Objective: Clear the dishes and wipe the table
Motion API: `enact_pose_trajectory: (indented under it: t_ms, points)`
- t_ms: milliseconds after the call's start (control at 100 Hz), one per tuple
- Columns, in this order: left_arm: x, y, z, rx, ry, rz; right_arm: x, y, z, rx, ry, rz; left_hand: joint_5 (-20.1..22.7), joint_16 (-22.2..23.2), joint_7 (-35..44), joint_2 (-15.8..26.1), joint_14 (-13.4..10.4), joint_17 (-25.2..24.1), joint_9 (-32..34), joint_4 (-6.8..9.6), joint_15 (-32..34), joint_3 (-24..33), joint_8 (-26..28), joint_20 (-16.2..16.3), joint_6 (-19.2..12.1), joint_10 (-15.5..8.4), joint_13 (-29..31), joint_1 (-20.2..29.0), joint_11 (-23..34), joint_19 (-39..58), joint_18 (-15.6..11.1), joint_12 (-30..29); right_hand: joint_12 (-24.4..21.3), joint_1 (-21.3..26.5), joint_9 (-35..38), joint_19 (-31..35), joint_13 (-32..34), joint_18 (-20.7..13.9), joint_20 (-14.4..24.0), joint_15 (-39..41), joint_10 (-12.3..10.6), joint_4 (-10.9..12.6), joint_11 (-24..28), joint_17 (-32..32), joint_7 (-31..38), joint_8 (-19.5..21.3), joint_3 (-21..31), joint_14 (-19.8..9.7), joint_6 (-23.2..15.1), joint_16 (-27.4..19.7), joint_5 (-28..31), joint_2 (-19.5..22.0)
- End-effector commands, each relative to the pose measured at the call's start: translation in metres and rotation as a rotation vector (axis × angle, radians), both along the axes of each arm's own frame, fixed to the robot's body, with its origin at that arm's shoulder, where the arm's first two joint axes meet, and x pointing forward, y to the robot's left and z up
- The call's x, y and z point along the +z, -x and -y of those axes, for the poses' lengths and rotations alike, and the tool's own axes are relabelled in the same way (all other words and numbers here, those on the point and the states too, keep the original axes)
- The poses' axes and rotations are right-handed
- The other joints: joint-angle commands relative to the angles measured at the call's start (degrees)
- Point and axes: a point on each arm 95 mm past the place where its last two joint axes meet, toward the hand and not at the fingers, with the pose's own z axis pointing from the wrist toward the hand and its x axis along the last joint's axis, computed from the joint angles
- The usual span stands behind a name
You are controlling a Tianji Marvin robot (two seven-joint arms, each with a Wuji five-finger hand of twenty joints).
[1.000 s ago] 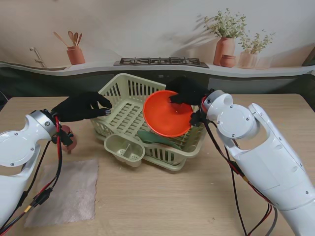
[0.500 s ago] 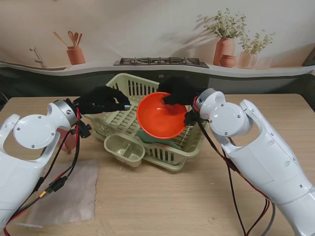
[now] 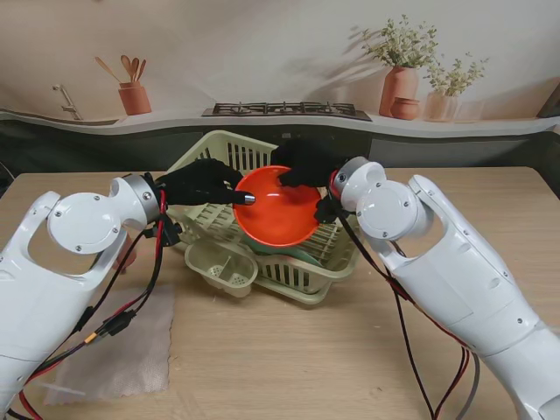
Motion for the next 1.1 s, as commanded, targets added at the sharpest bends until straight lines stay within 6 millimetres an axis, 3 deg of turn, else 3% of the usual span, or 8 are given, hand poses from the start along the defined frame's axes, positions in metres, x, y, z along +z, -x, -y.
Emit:
enact_pose_trajectory:
  t_ms: [0, 390, 480, 550, 660, 740, 910, 1090]
  points:
    - [0.000, 0.000, 0.003, -0.009, -0.005, -0.014, 0.002, 0.001, -0.005, 0.007, -0.006, -0.001, 2.9, -0.2, -2.0, 1.1, 1.9, 1.5, -1.4, 2.21, 0.3, -0.6, -0.1, 1.4, 0.0, 1.8, -0.2, 1.5, -0.3, 1.9, 1.8, -0.2, -0.5, 4.4, 0.8, 2.5, 2.8, -5.4, 0.8, 5.1, 2.8, 1.8, 1.0, 2.7, 8.7, 3.0, 4.8, 0.1, -7.8, 1.2, 7.3, 3.3]
    - [0.003, -0.004, 0.014, -0.039, -0.003, -0.036, 0.008, 0.010, -0.020, 0.041, -0.041, -0.002, 3.8, 0.0, -2.5, -7.7, 1.0, 12.4, -0.8, 0.82, 3.3, 26.0, 3.9, 2.6, -0.3, 2.9, 5.1, 6.0, 1.8, 5.8, 0.5, 0.8, -0.7, 4.3, 0.9, 2.5, 2.8, -5.5, 0.7, 5.1, 2.6, 1.8, 1.1, 2.7, 8.7, 3.0, 4.9, 0.1, -7.9, 1.1, 7.3, 3.3]
    - [0.004, -0.005, 0.016, -0.031, 0.014, -0.023, 0.009, 0.013, -0.023, 0.052, -0.054, -0.008, 4.2, 0.1, 0.1, -9.9, 0.6, 16.6, 1.1, -1.38, 4.6, 24.7, 6.8, 1.3, -1.1, 3.3, 8.1, 13.3, 2.6, 7.4, -0.3, 1.2, -0.7, 4.3, 0.8, 2.5, 2.8, -5.5, 0.7, 5.1, 2.6, 1.8, 1.0, 2.7, 8.7, 3.0, 4.9, 0.1, -8.0, 1.1, 7.3, 3.3]
    - [0.005, -0.006, 0.017, -0.022, 0.025, -0.012, 0.010, 0.016, -0.024, 0.060, -0.065, -0.014, 3.8, 0.3, 6.7, -9.9, 0.4, 20.7, 3.8, -0.06, 6.2, 19.9, 4.9, -1.3, -1.8, 3.4, 11.5, 21.6, 3.6, 9.2, -0.8, 1.6, -0.7, 4.4, 0.8, 2.5, 2.8, -5.5, 0.7, 5.1, 2.6, 1.8, 1.0, 2.7, 8.8, 3.0, 4.8, 0.1, -8.0, 1.1, 7.3, 3.3]
    - [0.007, -0.009, 0.018, -0.007, 0.041, 0.008, 0.010, 0.019, -0.025, 0.073, -0.073, -0.017, 6.4, 0.1, 12.1, -8.6, 0.3, 27.5, 11.9, 0.50, 7.9, 20.7, 3.0, -5.0, -1.8, 4.2, 17.8, 28.2, 0.4, 10.7, -1.4, 6.1, -0.7, 4.4, 0.8, 2.5, 2.8, -5.5, 0.7, 5.1, 2.7, 1.8, 1.0, 2.7, 8.8, 3.0, 4.8, 0.1, -8.0, 1.1, 7.3, 3.4]
    - [0.007, -0.011, 0.019, 0.000, 0.056, 0.024, 0.011, 0.021, -0.025, 0.079, -0.078, -0.017, 7.8, -0.1, 15.3, -10.6, 0.5, 33.2, 16.4, -0.76, 9.5, 26.4, 1.3, -10.1, -1.2, 4.9, 22.5, 27.8, -1.0, 13.5, -1.4, 7.4, -0.7, 4.4, 0.8, 2.5, 2.7, -5.5, 0.7, 5.0, 2.6, 1.8, 1.0, 2.7, 8.7, 2.9, 4.7, 0.1, -8.0, 1.1, 7.2, 3.4]
    - [0.007, -0.015, 0.021, -0.006, 0.068, 0.042, 0.009, 0.024, -0.024, 0.081, -0.087, -0.023, 10.4, 1.1, 19.1, -14.2, 1.0, 39.1, 21.7, -1.78, 12.1, 32.7, 0.9, -14.1, -2.4, 4.4, 28.0, 26.0, -0.8, 17.2, -0.9, 7.4, -1.3, 4.6, 0.4, 1.1, 2.1, -5.3, 0.3, 3.8, 2.2, 1.7, 0.5, 1.8, 8.2, 2.5, 3.9, 0.1, -7.8, 0.6, 6.6, 3.8]
    - [0.007, -0.024, 0.022, -0.017, 0.069, 0.059, 0.006, 0.026, -0.019, 0.083, -0.094, -0.036, 11.4, 4.2, 21.9, -14.2, 0.1, 44.4, 23.6, -2.32, 16.9, 34.5, 2.3, -16.5, -3.5, 4.4, 32.5, 25.4, 2.4, 23.7, -2.4, 8.1, -8.6, 5.6, -3.0, -8.0, -4.9, -3.6, -1.2, -6.2, -0.6, 2.4, -3.8, -9.8, 4.7, -6.4, -2.2, 0.1, -6.6, -4.3, 1.4, 6.9]
